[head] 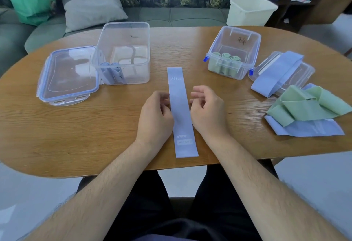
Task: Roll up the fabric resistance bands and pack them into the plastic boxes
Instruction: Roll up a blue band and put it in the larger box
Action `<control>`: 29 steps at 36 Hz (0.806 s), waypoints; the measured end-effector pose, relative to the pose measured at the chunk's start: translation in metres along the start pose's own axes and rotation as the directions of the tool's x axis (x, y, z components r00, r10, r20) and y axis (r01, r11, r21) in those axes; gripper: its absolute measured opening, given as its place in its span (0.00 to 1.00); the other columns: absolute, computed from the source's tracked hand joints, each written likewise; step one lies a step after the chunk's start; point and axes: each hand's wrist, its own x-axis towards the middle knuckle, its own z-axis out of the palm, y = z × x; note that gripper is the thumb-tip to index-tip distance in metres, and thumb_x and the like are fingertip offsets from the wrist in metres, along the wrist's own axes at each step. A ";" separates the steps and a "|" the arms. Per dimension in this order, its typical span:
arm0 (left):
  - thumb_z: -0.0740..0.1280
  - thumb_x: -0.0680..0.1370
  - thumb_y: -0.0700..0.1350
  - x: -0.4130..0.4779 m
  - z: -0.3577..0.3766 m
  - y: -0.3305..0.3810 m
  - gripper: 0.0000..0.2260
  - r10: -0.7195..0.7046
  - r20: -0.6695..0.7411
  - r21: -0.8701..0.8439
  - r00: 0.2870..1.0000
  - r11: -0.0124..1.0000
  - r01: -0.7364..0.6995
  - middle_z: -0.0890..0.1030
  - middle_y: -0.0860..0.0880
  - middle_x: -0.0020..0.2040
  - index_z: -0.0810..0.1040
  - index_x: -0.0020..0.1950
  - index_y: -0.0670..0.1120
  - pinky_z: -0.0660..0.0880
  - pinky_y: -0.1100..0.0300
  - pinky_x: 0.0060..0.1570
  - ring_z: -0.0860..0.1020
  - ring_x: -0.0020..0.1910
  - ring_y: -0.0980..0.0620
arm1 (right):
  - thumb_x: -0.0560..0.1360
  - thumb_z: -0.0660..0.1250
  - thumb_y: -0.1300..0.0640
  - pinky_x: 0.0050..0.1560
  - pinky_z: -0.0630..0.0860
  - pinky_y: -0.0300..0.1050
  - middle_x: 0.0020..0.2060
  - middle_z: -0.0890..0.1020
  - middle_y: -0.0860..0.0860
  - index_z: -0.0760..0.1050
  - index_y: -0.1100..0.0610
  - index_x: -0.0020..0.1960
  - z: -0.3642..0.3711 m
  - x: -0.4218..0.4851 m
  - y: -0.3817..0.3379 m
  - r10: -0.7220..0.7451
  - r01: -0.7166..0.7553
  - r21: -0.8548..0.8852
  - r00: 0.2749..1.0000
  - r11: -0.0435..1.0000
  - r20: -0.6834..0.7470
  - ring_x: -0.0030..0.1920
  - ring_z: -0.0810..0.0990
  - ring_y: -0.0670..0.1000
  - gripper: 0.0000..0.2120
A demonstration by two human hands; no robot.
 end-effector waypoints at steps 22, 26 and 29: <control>0.64 0.78 0.36 -0.029 -0.015 0.015 0.16 -0.289 0.226 -0.258 0.930 0.903 0.344 0.80 0.57 0.59 0.76 0.61 0.53 0.75 0.61 0.60 0.77 0.62 0.60 | 0.78 0.63 0.67 0.57 0.76 0.35 0.52 0.82 0.40 0.76 0.48 0.58 -0.030 -0.035 -0.020 0.287 -0.369 0.261 0.909 0.892 0.303 0.57 0.81 0.40 0.16; 0.64 0.78 0.36 -0.034 -0.020 0.017 0.16 -0.339 0.223 -0.257 0.914 0.884 0.390 0.81 0.56 0.57 0.77 0.63 0.50 0.75 0.62 0.58 0.78 0.59 0.59 | 0.77 0.62 0.65 0.63 0.78 0.48 0.56 0.83 0.47 0.77 0.53 0.64 -0.037 -0.038 -0.021 0.363 -0.455 0.251 0.868 0.854 0.340 0.58 0.82 0.46 0.18; 0.64 0.77 0.37 -0.038 -0.022 0.020 0.16 -0.368 0.237 -0.223 0.899 0.880 0.419 0.81 0.55 0.55 0.78 0.62 0.50 0.75 0.63 0.53 0.79 0.57 0.58 | 0.77 0.63 0.64 0.63 0.79 0.48 0.57 0.82 0.47 0.76 0.51 0.63 -0.042 -0.043 -0.023 0.375 -0.485 0.226 0.837 0.845 0.398 0.58 0.82 0.46 0.17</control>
